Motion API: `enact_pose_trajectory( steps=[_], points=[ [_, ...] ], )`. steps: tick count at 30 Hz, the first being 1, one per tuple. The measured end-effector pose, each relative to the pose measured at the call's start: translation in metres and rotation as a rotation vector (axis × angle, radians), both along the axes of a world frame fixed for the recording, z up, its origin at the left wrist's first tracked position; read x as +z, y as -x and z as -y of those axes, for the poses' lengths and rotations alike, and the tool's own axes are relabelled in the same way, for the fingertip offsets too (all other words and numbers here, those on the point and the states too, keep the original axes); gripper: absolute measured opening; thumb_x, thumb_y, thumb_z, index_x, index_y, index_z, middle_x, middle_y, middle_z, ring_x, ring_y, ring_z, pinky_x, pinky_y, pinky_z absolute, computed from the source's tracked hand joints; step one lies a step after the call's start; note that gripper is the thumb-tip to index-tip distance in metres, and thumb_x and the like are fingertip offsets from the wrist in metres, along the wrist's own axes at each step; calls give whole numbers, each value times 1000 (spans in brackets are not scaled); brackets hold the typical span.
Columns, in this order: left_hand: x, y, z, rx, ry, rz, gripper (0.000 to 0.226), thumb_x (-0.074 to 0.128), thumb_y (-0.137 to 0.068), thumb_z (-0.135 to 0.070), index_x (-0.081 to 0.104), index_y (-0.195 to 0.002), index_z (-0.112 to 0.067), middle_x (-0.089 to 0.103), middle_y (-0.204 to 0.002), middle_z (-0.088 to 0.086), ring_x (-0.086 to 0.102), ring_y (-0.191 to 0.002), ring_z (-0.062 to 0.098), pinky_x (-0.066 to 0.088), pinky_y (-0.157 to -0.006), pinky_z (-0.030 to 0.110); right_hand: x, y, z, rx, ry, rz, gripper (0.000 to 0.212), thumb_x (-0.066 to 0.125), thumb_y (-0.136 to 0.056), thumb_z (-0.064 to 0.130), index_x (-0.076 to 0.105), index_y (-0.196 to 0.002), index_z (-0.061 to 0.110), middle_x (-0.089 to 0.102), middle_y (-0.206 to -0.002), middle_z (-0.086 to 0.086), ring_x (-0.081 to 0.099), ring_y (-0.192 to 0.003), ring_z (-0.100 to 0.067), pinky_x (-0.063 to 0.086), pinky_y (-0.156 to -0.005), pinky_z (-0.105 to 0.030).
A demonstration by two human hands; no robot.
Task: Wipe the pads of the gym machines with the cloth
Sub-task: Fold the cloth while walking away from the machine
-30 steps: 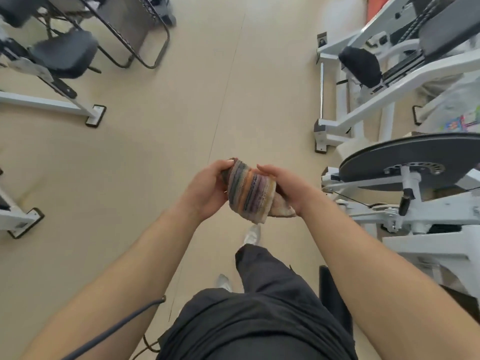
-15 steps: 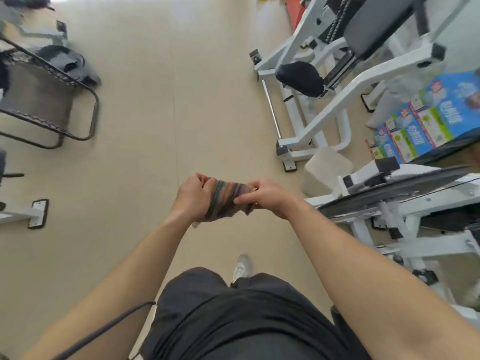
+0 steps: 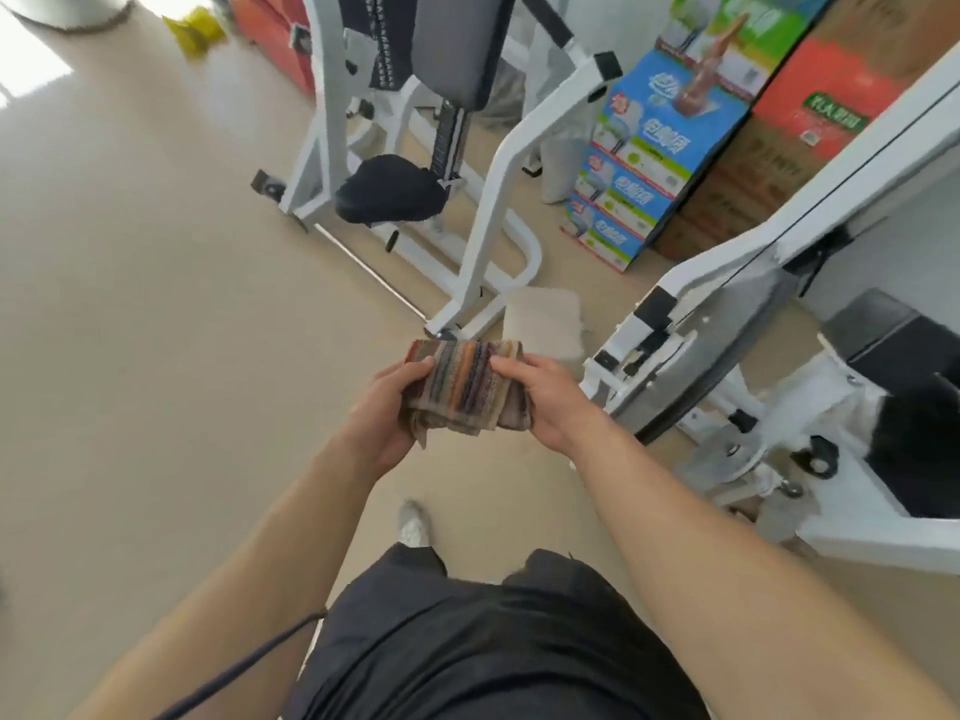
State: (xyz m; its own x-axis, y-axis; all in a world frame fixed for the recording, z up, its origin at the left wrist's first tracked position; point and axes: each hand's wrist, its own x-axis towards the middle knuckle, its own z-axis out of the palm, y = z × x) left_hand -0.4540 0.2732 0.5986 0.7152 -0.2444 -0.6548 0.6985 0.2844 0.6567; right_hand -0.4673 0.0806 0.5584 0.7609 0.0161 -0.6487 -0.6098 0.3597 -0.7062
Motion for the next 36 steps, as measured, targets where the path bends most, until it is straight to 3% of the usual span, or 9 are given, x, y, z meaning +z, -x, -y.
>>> enact_pose_trajectory(
  steps=[7,11,16,20,23,26,28,33,36],
  points=[
    [-37,-104,13,-410,-282,60,16,53,-100,0,64,-91,6,65,-76,20,64,-57,27,55,-52,34,-27,-48,1,-224,214,-127,52,74,-81,16,62,-133,16,73,-118,-9,72,-105,-28,58,-94,-51],
    [-69,-159,49,-574,-417,92,16,53,-100,-6,67,-107,-1,70,-85,14,68,-66,22,55,-52,29,-48,-88,19,-303,307,-191,24,66,-90,5,69,-106,23,72,-107,-4,70,-103,-26,58,-94,-45],
    [-116,-232,101,-645,-458,5,19,58,-95,-15,67,-111,-10,69,-89,12,69,-75,27,62,-72,46,-96,-150,59,-388,332,-271,34,64,-87,8,69,-120,16,74,-111,-11,72,-99,-28,61,-88,-49],
    [-166,-284,142,-689,-514,-27,19,59,-92,-18,67,-109,-15,69,-94,14,67,-81,31,61,-76,47,-148,-197,91,-424,306,-324,27,56,-77,13,74,-97,12,76,-101,-17,73,-96,-37,60,-83,-57],
    [-219,-318,173,-742,-551,-18,25,60,-91,-23,68,-114,-16,73,-99,12,71,-87,32,61,-74,42,-199,-229,113,-450,299,-369,38,52,-69,18,70,-100,3,71,-106,-26,72,-96,-41,57,-82,-64],
    [-281,-347,203,-801,-582,-23,28,59,-91,-25,68,-116,-18,73,-98,9,70,-89,28,59,-72,38,-261,-255,134,-501,297,-406,47,54,-71,26,63,-106,-3,65,-112,-31,64,-76,-27,60,-81,-57],
    [-330,-362,220,-807,-588,-32,30,60,-91,-24,67,-119,-17,73,-100,8,70,-94,29,60,-82,42,-308,-270,147,-535,306,-449,49,55,-71,31,64,-105,-3,71,-98,-28,61,-76,-26,60,-81,-55],
    [-459,-396,260,-928,-627,-1,32,65,-90,-23,65,-122,-19,71,-108,6,68,-100,26,59,-86,41,-427,-302,177,-562,366,-491,19,56,-70,31,61,-78,15,57,-76,-10,55,-73,-23,44,-69,-36],
    [-533,-415,278,-975,-604,10,27,65,-90,-23,63,-116,-22,72,-109,5,68,-103,27,57,-94,47,-488,-316,189,-540,434,-485,13,53,-83,9,57,-72,15,56,-71,-7,50,-67,-21,35,-59,-30]
  ],
)
